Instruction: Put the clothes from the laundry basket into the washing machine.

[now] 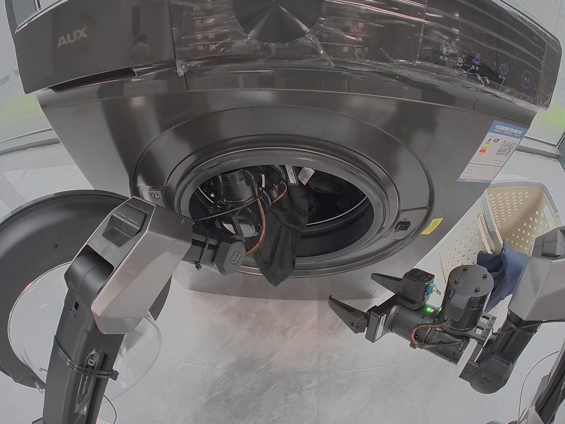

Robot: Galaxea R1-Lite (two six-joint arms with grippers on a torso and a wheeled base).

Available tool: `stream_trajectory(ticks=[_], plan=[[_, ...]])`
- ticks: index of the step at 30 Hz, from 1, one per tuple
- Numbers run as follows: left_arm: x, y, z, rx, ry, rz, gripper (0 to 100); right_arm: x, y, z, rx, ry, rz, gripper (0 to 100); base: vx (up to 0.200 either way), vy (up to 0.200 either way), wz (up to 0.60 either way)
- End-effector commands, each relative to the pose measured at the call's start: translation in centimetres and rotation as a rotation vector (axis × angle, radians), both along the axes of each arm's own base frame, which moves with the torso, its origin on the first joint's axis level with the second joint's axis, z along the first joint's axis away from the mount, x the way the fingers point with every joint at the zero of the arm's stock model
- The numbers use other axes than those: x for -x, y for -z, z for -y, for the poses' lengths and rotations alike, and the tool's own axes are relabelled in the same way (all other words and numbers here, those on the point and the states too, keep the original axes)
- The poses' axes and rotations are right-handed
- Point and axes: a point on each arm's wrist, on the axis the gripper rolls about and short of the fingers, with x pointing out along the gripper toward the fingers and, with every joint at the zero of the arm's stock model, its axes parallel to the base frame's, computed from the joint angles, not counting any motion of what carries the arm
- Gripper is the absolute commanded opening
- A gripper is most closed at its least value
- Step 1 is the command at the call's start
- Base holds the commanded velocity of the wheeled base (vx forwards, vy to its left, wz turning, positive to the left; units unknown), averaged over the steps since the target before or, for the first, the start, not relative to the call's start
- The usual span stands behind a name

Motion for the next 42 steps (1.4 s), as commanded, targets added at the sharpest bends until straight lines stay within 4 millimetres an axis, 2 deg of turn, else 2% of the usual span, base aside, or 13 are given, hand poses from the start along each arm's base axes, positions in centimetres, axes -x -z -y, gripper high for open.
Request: stream_trajectory(ticks=[1,4,5,10,13,17,18,27,28,35,41,42], plan=[[-1.1,0.0,0.2,0.043,-0.028,-0.002,0,0.0,0.1,0.0,0.002,0.000,-0.003,100,0.000,0.000,0.00],[-1.0,0.5,0.2,0.037,-0.027,-0.022,0,-0.1,0.1,-0.1,0.000,0.000,-0.002,100,0.000,0.000,0.00],[-0.9,0.7,0.3,0.034,-0.025,-0.031,100,-0.1,0.1,-0.1,0.000,0.000,-0.002,100,0.000,0.000,0.00],[-0.1,1.5,0.3,0.021,-0.009,-0.123,100,-0.1,0.1,-0.1,0.000,0.000,-0.002,100,0.000,0.000,0.00],[1.3,2.5,0.1,-0.004,0.014,-0.247,100,-0.1,0.1,-0.1,-0.001,0.000,-0.001,100,0.000,0.000,0.00],[2.0,3.2,-0.1,-0.036,0.021,-0.301,100,-0.1,0.1,-0.1,-0.001,-0.001,-0.001,100,0.000,0.000,0.00],[2.4,4.0,-0.1,-0.060,0.026,-0.340,100,-0.1,0.1,-0.1,-0.001,0.000,-0.001,100,0.000,0.000,0.00],[2.9,6.7,-0.2,-0.147,0.027,-0.436,100,0.0,0.0,-0.2,-0.003,-0.003,0.001,100,0.000,0.000,0.00],[2.8,6.9,-0.2,-0.155,0.027,-0.437,0,-0.1,0.0,-0.2,-0.004,-0.004,0.002,100,0.000,0.000,0.00],[1.9,6.5,0.4,-0.128,0.031,-0.398,0,-0.1,-0.1,-0.2,-0.005,-0.006,0.004,100,0.000,0.000,0.00],[0.2,4.1,0.9,-0.042,0.009,-0.299,0,0.0,-0.1,-0.3,-0.005,-0.009,0.004,100,0.000,0.000,0.00],[-0.3,3.1,1.1,0.006,-0.004,-0.260,0,0.0,-0.1,-0.3,-0.005,-0.009,0.004,100,0.000,0.000,0.00]])
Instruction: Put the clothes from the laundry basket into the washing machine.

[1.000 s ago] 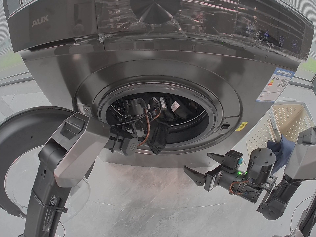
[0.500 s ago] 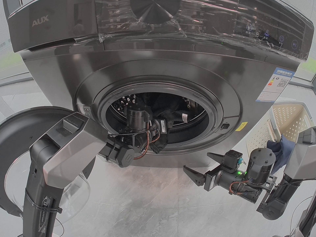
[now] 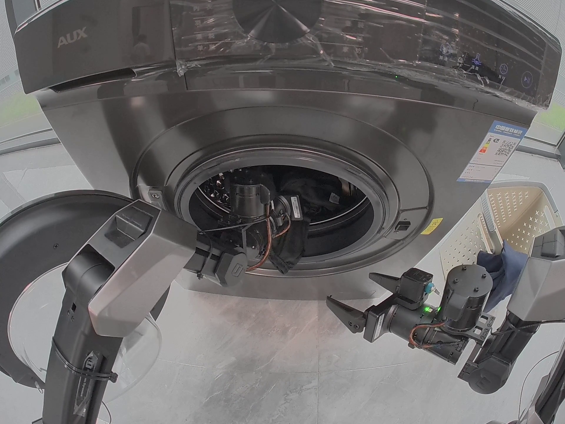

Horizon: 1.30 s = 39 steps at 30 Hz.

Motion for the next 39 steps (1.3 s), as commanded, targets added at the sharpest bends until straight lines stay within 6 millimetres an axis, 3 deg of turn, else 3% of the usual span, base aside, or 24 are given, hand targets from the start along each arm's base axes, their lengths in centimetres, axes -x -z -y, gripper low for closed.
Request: stream_trajectory(ticks=[1,9,10,13,17,23,30,36,37,39], plan=[[-1.6,-1.7,0.4,0.092,-0.044,0.089,0,0.1,0.0,-0.1,0.000,-0.003,0.000,100,0.000,0.000,0.00],[-2.9,-3.1,0.8,0.156,-0.077,0.186,0,0.0,0.0,-0.1,-0.002,-0.003,0.002,100,0.000,0.000,0.00],[-2.8,-2.8,0.8,0.145,-0.077,0.176,100,0.0,-0.1,-0.1,-0.003,-0.003,0.003,100,0.000,0.000,0.00],[-2.0,-2.7,1.0,0.125,-0.070,0.137,100,0.0,-0.1,-0.1,-0.003,-0.003,0.003,100,0.000,0.000,0.00],[2.1,-3.6,0.6,0.009,-0.026,-0.032,100,0.0,-0.1,-0.1,-0.003,-0.003,0.003,100,0.000,0.000,0.00],[5.3,-3.2,-0.3,-0.170,0.009,-0.114,100,0.0,0.0,-0.1,-0.002,-0.004,0.002,100,0.000,0.000,0.00],[6.9,-0.7,-0.7,-0.286,0.058,-0.186,100,0.0,0.0,-0.1,-0.002,-0.004,0.002,100,0.000,0.000,0.00],[6.9,0.4,-1.2,-0.321,0.069,-0.212,100,0.0,0.0,-0.1,-0.002,-0.004,0.002,100,0.000,0.000,0.00],[6.8,0.6,-1.3,-0.328,0.069,-0.211,0,0.0,0.0,-0.1,-0.002,-0.004,0.002,100,0.000,0.000,0.00],[6.6,0.8,-1.5,-0.333,0.064,-0.215,0,0.0,0.0,-0.1,-0.002,-0.004,0.002,100,0.000,0.000,0.00]])
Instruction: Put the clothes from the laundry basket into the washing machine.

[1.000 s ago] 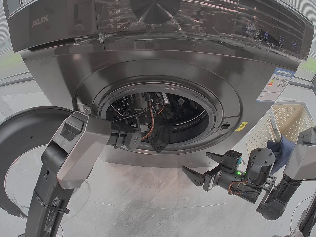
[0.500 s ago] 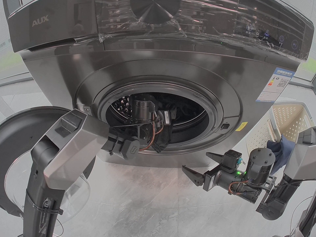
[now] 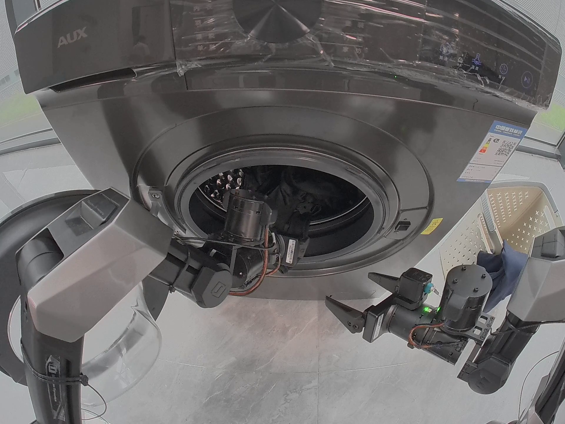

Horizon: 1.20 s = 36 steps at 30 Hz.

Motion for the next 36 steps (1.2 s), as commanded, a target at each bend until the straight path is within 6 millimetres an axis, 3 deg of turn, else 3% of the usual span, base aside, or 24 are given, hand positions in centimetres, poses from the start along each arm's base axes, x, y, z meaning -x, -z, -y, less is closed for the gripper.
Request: stream_trajectory(ticks=[1,6,11,18,24,30,34,36], plan=[[-0.1,0.1,-0.5,-0.005,-0.009,-0.005,0,0.0,0.0,0.0,0.001,0.000,0.000,100,0.000,0.000,0.00],[-0.7,1.4,-0.3,-0.010,-0.014,-0.016,0,0.0,0.0,0.0,0.000,0.000,0.001,100,0.000,0.000,0.00],[-1.7,0.8,0.3,0.034,-0.019,0.024,0,0.0,0.0,0.0,0.000,0.000,0.001,100,0.000,0.000,0.00],[-6.2,-2.5,1.0,0.235,-0.102,0.250,0,-0.1,-0.1,-0.1,-0.003,0.000,0.004,100,0.000,0.000,0.00],[-8.5,-2.3,0.9,0.305,-0.141,0.364,0,-0.1,-0.1,-0.1,-0.005,0.000,0.003,100,0.000,0.000,0.00],[-9.5,-1.4,1.4,0.333,-0.144,0.409,0,-0.1,-0.1,-0.1,-0.005,0.000,0.005,100,0.000,0.000,0.00],[-9.0,-0.7,1.3,0.300,-0.148,0.369,0,-0.1,-0.1,-0.1,-0.005,0.002,0.005,100,0.000,0.000,0.00],[-7.8,-1.8,1.1,0.281,-0.140,0.344,0,-0.1,-0.1,-0.1,-0.005,0.000,0.003,100,0.000,0.000,0.00]])
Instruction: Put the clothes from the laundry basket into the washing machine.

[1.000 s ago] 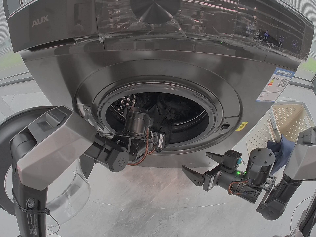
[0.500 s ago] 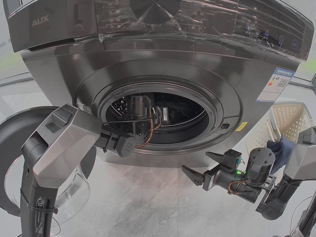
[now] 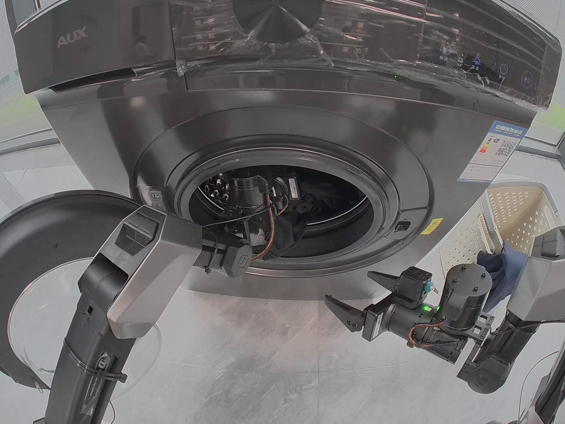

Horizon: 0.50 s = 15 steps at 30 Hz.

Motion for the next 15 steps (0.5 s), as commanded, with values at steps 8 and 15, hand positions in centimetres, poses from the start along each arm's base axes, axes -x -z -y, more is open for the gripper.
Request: stream_trajectory(ticks=[8,15], plan=[[6.0,-2.5,-0.8,-0.131,0.057,-0.189,100,0.0,0.0,0.0,0.001,0.000,-0.001,100,0.000,0.000,0.00],[7.9,-0.3,-1.4,-0.250,0.074,-0.300,100,0.1,0.1,-0.2,0.002,-0.007,-0.002,100,0.000,0.000,0.00]])
